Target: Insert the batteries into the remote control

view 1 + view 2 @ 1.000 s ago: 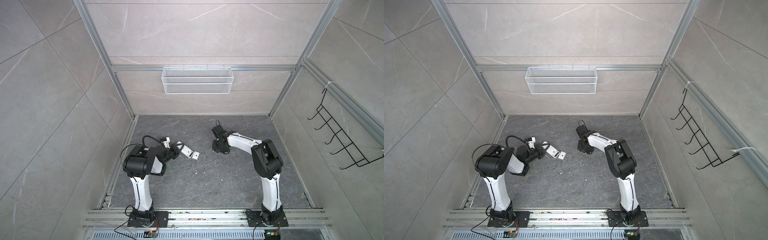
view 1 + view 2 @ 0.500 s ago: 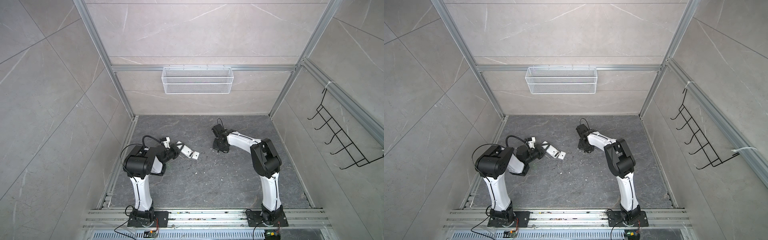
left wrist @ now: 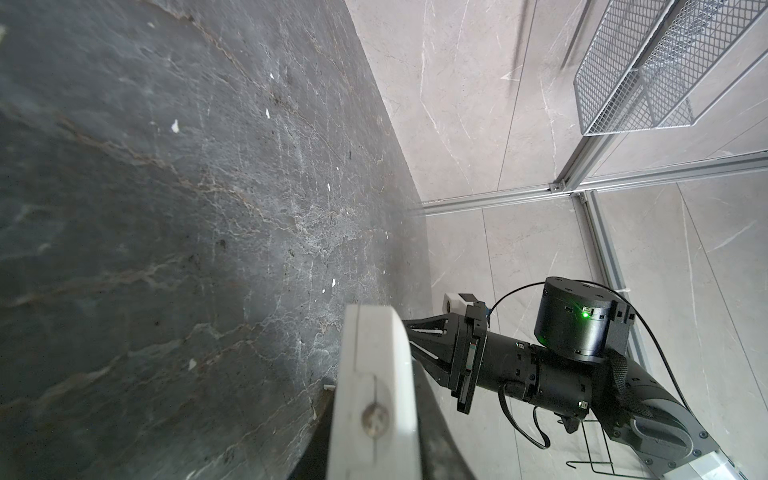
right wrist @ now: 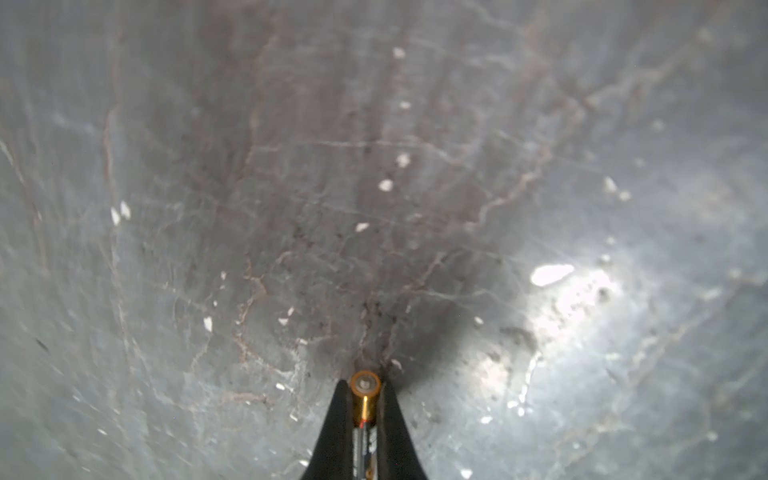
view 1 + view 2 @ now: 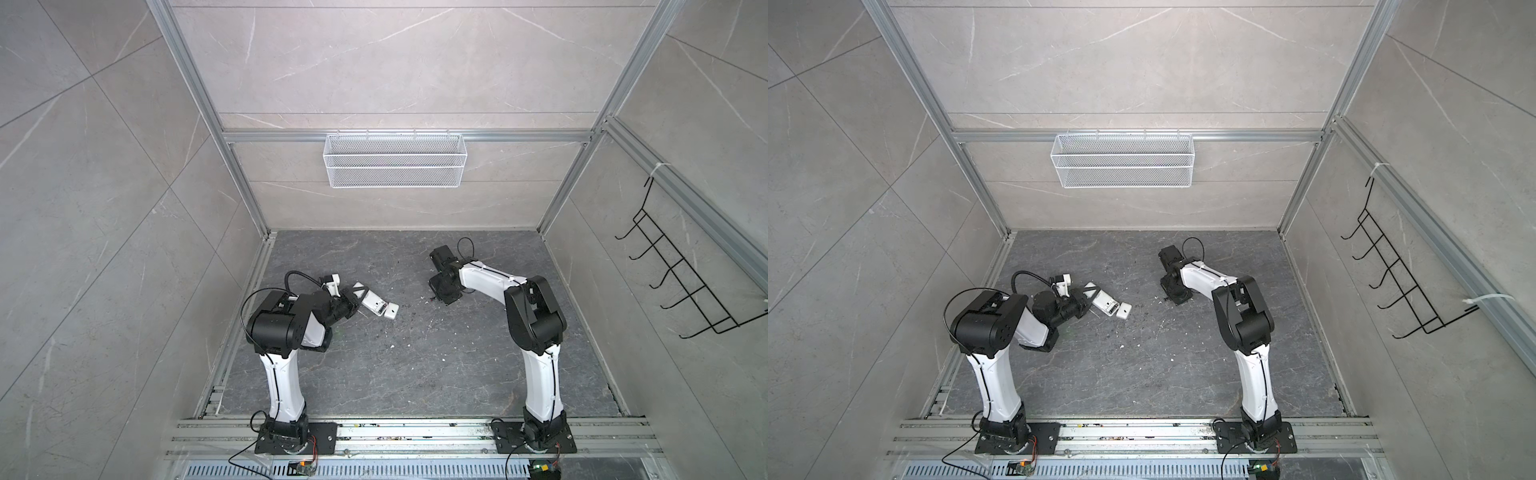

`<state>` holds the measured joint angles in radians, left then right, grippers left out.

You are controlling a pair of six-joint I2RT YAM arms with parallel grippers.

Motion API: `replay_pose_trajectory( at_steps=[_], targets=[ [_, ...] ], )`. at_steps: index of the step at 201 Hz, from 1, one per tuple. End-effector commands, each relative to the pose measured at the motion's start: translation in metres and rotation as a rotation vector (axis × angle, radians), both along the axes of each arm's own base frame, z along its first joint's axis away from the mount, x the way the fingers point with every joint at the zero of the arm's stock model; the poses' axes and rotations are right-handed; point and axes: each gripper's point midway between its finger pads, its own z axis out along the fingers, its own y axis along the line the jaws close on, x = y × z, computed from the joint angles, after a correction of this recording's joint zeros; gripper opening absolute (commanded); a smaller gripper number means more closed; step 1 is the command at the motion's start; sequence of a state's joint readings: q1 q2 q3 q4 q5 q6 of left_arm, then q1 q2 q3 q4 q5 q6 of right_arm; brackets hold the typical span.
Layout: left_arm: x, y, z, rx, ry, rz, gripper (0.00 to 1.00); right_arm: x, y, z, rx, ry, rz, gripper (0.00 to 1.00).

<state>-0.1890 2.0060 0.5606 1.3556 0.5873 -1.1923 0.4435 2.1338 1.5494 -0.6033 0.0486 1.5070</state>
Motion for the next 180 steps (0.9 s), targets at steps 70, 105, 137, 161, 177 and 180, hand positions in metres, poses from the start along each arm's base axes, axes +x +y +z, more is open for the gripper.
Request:
replay_pose_trajectory(
  at_steps=[70, 105, 137, 161, 177, 180],
  targets=[
    [0.003, -0.002, 0.020, 0.000, -0.097, -0.023, 0.00, -0.032, -0.014, 0.005, -0.091, 0.124, -0.090, 0.73],
    [0.002, -0.001, 0.023, -0.002, -0.104, -0.026, 0.00, -0.018, -0.026, 0.046, -0.219, 0.010, 0.315, 0.77],
    [0.002, -0.001, 0.028, -0.008, -0.111, -0.025, 0.00, -0.035, -0.031, 0.071, -0.343, -0.073, 0.843, 0.71],
    [0.002, -0.004, 0.031, -0.024, -0.103, -0.033, 0.00, -0.061, -0.017, 0.064, -0.272, -0.070, 1.117, 0.69],
    [0.001, -0.004, 0.031, -0.020, -0.108, -0.033, 0.00, -0.075, -0.015, 0.053, -0.257, -0.027, 1.189, 0.66],
    [0.001, -0.004, 0.030, -0.020, -0.106, -0.032, 0.00, -0.077, -0.016, 0.051, -0.260, -0.020, 1.197, 0.65]
  ],
)
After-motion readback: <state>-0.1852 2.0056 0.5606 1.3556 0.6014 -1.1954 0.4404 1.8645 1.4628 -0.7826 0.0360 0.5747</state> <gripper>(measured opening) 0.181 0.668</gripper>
